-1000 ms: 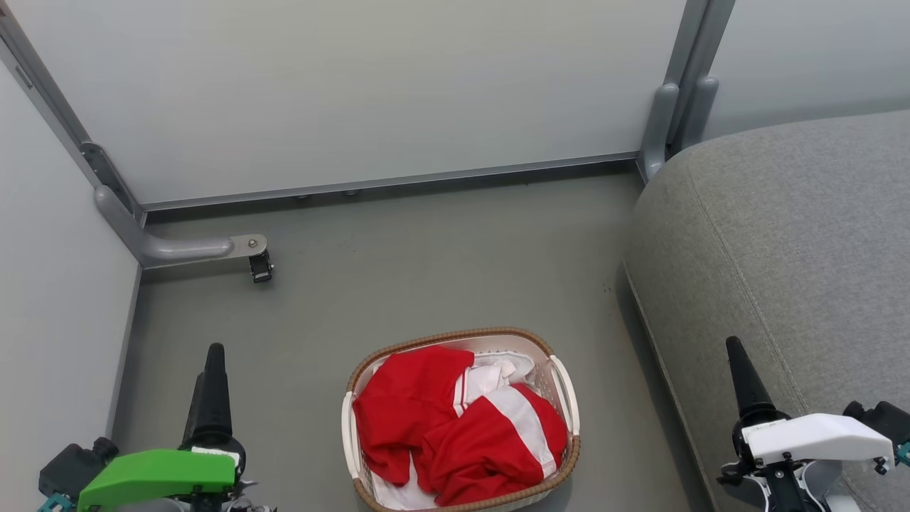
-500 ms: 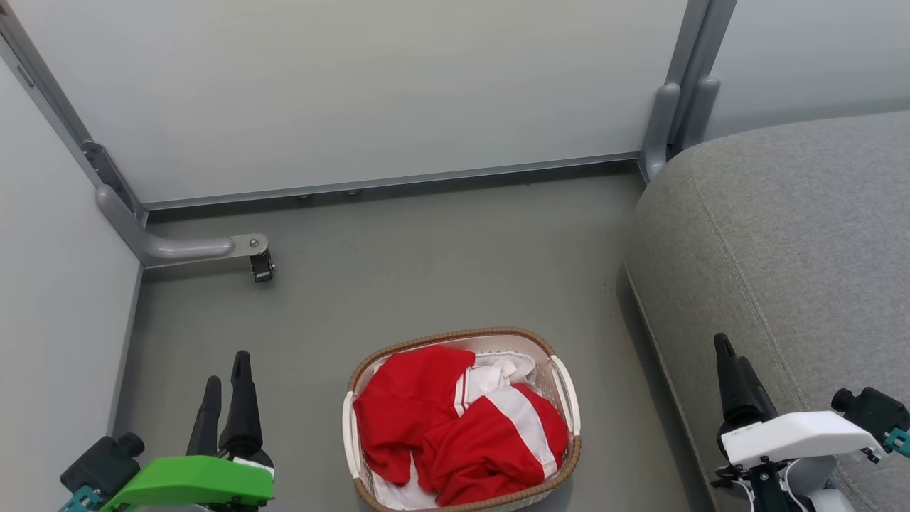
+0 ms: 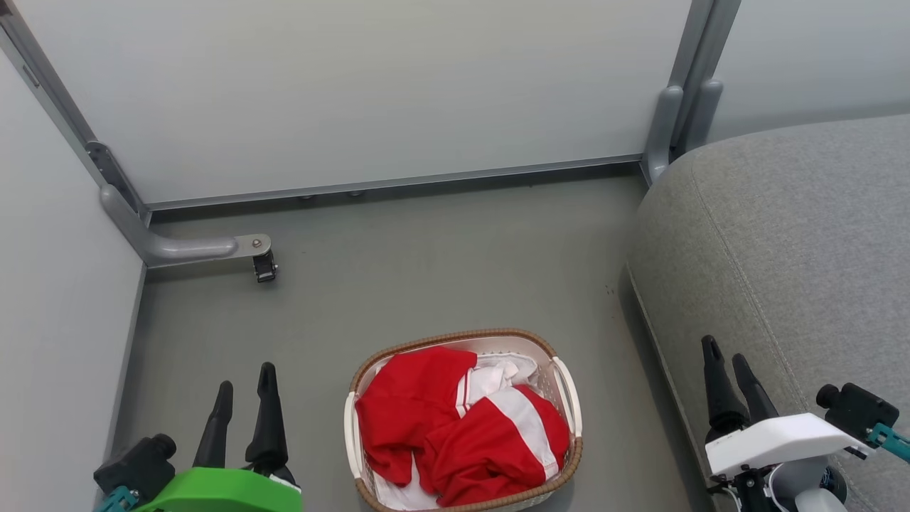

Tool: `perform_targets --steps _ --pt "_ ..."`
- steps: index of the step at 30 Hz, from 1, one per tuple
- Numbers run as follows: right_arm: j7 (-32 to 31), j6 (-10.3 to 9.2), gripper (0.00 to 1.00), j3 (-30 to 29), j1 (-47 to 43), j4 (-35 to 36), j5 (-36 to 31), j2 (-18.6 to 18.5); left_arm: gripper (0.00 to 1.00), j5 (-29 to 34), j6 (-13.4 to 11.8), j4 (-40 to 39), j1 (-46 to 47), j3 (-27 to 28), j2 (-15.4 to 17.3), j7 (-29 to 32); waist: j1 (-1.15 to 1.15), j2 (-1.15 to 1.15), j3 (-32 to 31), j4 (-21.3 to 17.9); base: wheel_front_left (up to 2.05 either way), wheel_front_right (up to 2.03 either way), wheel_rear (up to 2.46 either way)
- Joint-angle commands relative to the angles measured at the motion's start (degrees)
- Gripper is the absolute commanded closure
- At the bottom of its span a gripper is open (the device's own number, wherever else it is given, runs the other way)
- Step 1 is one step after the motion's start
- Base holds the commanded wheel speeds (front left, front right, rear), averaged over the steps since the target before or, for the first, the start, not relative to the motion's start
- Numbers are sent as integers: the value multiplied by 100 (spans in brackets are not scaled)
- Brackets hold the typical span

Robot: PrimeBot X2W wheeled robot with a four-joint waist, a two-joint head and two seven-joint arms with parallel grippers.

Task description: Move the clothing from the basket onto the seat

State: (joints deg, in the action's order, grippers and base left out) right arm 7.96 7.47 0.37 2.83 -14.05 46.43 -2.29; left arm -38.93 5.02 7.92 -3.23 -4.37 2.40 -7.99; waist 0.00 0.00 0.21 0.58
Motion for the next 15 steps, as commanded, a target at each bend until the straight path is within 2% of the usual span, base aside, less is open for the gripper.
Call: perform_targets --steps 1,15 --pt "60 2 0 29 -33 25 -182 -39 0 169 -23 -33 -37 -30 45 -56 0 0 -2 2 0 0 0" --pt "255 3 0 159 -60 73 -1160 -50 0 942 -105 -9 -153 -120 52 -252 0 0 3 33 0 0 0"
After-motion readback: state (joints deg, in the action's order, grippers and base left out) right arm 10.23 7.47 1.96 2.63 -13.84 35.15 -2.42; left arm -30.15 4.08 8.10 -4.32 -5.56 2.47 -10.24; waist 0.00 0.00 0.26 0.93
